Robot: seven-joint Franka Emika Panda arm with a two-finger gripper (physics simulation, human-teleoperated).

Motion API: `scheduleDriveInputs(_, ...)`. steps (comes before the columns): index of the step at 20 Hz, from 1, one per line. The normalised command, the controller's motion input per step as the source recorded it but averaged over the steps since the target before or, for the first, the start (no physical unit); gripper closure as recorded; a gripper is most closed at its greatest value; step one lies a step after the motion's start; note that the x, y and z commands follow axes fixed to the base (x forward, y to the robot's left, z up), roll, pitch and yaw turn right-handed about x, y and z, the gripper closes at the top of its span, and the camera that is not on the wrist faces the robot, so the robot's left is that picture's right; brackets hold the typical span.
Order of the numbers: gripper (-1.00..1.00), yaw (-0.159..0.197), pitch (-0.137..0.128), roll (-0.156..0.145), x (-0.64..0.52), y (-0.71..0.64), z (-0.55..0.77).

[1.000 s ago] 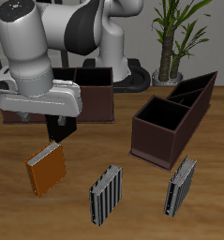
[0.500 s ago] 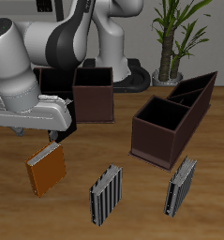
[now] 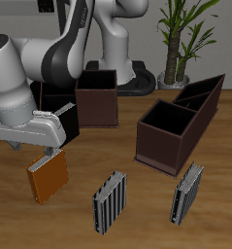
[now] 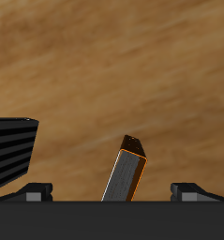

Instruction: Place the orange book into the back desk caddy's right compartment and place the right striped book into the back desk caddy's left compartment and place the black book into the back desk caddy's left compartment

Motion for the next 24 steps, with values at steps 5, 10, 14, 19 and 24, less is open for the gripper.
scheduleDriveInputs(5, -1.00, 0.001, -0.020, -0.004, -0.12, -0.09, -0.45)
scheduleDriveInputs(10, -1.00, -0.036, 0.020, -0.028, 0.00, -0.10, -0.32)
scheduleDriveInputs(14, -1.00, -0.012, 0.057, 0.012, 0.01, 0.16, -0.41)
scheduleDriveInputs(19, -1.00, -0.019, 0.053, 0.033, -0.06, 0.18, -0.30)
scheduleDriveInputs(24, 1.00, -0.014, 0.020, 0.019, -0.11, 0.05, -0.06)
